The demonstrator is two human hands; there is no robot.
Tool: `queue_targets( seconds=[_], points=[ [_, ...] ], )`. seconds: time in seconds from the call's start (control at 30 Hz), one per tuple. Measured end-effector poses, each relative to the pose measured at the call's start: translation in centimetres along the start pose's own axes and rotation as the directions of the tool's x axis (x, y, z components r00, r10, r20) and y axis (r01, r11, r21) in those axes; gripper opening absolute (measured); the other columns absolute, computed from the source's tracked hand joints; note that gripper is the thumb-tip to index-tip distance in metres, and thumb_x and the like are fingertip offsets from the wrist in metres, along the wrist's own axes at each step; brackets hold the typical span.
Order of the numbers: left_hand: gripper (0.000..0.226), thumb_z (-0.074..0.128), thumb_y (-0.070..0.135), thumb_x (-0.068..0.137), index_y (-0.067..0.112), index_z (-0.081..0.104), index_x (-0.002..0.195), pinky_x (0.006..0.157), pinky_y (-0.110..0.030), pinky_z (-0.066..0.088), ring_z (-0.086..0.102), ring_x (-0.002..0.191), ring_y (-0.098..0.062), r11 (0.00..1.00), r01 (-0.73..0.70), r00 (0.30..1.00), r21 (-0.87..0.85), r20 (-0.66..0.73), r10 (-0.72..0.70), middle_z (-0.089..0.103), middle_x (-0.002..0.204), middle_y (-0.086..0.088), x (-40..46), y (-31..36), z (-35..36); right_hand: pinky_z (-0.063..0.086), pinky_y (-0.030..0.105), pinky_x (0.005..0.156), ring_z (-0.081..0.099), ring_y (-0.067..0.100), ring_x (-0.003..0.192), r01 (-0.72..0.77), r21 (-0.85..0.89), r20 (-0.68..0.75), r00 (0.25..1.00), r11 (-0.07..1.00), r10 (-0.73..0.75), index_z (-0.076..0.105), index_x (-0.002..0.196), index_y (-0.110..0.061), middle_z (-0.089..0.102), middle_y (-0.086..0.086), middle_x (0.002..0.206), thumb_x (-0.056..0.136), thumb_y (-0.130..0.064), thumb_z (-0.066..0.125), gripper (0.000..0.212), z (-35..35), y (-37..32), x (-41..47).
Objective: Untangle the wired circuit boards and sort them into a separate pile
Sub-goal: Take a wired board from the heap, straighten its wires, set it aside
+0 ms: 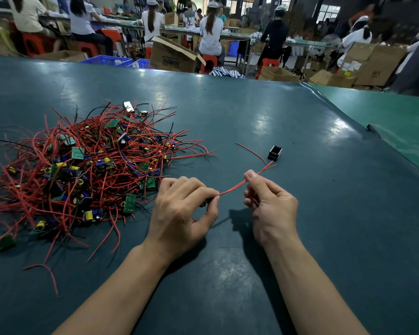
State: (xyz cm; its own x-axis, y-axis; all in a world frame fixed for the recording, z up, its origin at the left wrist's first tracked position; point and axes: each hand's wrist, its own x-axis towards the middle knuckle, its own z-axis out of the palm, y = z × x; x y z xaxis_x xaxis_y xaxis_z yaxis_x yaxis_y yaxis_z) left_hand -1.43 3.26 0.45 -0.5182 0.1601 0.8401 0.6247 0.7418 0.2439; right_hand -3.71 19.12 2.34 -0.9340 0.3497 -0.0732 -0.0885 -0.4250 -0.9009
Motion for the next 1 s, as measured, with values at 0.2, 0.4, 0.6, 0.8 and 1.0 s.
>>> queue_targets(
  seconds=[0.2,0.4,0.6,0.8,1.0],
  points=[
    [0.008,0.068,0.018,0.087,0.015,0.071,0.080,0.068,-0.041,0.039,0.056,0.065,-0.021,0.999,-0.008,1.000,0.033,0.007,0.008,0.062,0.073,0.004,0.00,0.28,0.13,0.044,0.016,0.046,0.062,0.030,0.063,0.385,-0.348,-0.085,0.895,0.855,-0.437,0.077,0.079,-0.014,0.063,0.004,0.074,0.086,-0.018,0.075,0.008,-0.51,0.57,0.09],
    [0.011,0.066,0.021,0.088,0.016,0.070,0.078,0.067,-0.039,0.038,0.057,0.064,-0.019,0.999,0.030,1.000,0.041,-0.011,-0.029,0.060,0.072,0.006,-0.29,0.10,0.27,0.056,0.046,0.057,0.067,0.016,0.066,0.492,-0.472,0.040,0.841,0.732,-0.540,0.071,0.090,-0.026,0.066,-0.003,0.085,0.092,-0.017,0.068,0.010,-0.48,0.93,-0.22],
    [0.015,0.061,0.029,0.087,0.022,0.068,0.076,0.067,-0.037,0.039,0.058,0.067,-0.015,0.986,0.144,0.986,0.077,0.072,-0.150,0.060,0.072,0.010,-0.33,0.09,0.39,0.057,0.031,0.051,0.069,0.017,0.054,0.451,-0.418,0.088,0.884,0.789,-0.459,0.057,0.087,-0.027,0.069,0.001,0.073,0.094,-0.006,0.062,0.023,-0.88,0.89,0.12],
    [0.011,0.063,0.029,0.086,0.024,0.071,0.080,0.067,-0.040,0.041,0.061,0.069,-0.016,0.955,0.276,0.946,0.107,0.147,-0.289,0.063,0.074,0.010,-0.23,0.03,0.26,0.056,0.032,0.049,0.069,0.025,0.052,0.314,-0.335,0.048,0.947,0.888,-0.317,0.055,0.084,-0.017,0.071,0.008,0.071,0.095,-0.007,0.060,0.016,-0.97,0.98,0.18],
    [0.011,0.063,0.030,0.085,0.025,0.072,0.080,0.068,-0.039,0.041,0.061,0.068,-0.018,0.931,0.333,0.929,0.152,0.115,-0.351,0.065,0.075,0.008,-0.19,0.00,0.27,0.054,0.030,0.048,0.069,0.028,0.052,0.291,-0.262,0.026,0.955,0.920,-0.295,0.053,0.084,-0.015,0.071,0.010,0.071,0.097,-0.008,0.058,0.016,-0.49,1.07,-0.08]
  ],
)
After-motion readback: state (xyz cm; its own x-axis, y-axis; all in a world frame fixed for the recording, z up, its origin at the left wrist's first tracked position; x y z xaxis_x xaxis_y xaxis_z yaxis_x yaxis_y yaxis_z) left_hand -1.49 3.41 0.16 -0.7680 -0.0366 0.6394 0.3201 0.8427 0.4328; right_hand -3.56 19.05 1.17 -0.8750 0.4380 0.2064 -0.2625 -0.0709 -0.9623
